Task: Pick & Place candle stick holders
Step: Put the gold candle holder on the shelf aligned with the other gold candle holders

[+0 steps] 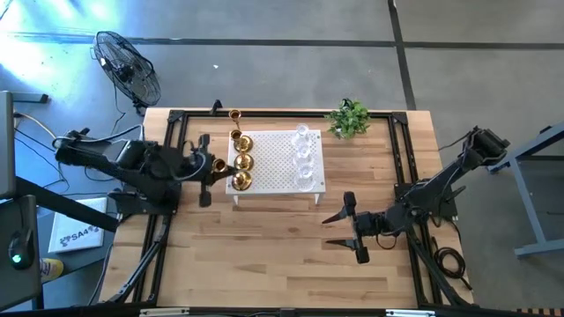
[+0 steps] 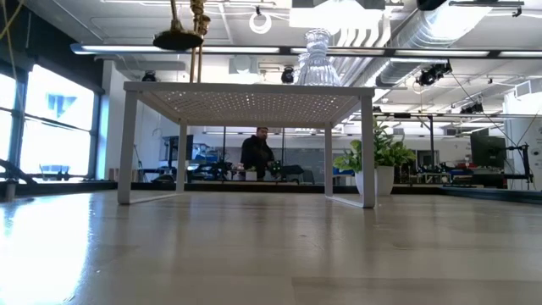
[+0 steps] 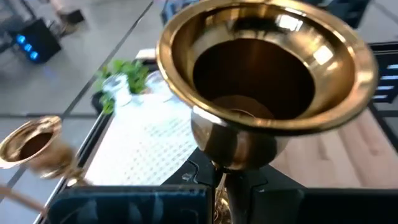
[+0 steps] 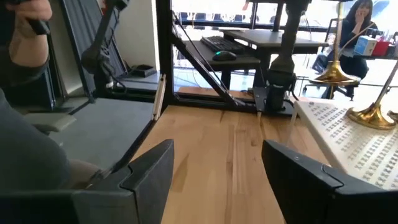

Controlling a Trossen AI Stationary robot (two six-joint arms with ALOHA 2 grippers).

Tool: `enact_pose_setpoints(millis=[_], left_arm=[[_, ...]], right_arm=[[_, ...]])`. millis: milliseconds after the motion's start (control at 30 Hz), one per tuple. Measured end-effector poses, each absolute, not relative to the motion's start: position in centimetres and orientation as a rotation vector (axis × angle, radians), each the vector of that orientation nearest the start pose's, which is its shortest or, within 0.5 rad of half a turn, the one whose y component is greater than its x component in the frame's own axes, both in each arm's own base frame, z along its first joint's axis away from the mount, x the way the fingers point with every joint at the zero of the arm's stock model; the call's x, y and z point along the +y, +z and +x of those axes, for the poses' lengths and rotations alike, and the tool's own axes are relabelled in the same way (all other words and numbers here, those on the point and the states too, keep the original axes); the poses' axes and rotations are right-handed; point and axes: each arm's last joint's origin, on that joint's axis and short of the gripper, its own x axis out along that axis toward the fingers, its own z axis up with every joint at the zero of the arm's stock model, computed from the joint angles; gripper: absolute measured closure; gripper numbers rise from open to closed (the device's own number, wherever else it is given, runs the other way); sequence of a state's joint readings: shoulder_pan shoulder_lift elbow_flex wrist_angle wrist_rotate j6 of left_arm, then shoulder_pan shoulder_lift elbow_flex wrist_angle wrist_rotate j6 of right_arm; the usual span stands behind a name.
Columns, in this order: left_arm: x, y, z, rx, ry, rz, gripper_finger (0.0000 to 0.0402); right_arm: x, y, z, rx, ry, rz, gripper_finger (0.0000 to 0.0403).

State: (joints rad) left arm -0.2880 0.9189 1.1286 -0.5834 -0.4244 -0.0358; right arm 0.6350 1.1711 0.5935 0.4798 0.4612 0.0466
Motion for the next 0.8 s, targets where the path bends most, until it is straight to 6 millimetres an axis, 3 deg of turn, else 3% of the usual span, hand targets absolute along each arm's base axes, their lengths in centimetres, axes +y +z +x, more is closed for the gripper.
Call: enact_pose_setpoints(millis=[333, 800], left_arm=[[-2.5, 38.0, 18.6, 0.414, 0.126, 0.043, 0.0396], [-2.9, 36.1, 21.1, 0.530, 0.123, 0.080, 0.0396]], right_arm=[[14.2, 25.1, 21.6, 0.033, 0.142, -0.046, 0.0167], [14.3, 25.1, 21.6, 0.028, 0.178, -0.042, 0.0167]])
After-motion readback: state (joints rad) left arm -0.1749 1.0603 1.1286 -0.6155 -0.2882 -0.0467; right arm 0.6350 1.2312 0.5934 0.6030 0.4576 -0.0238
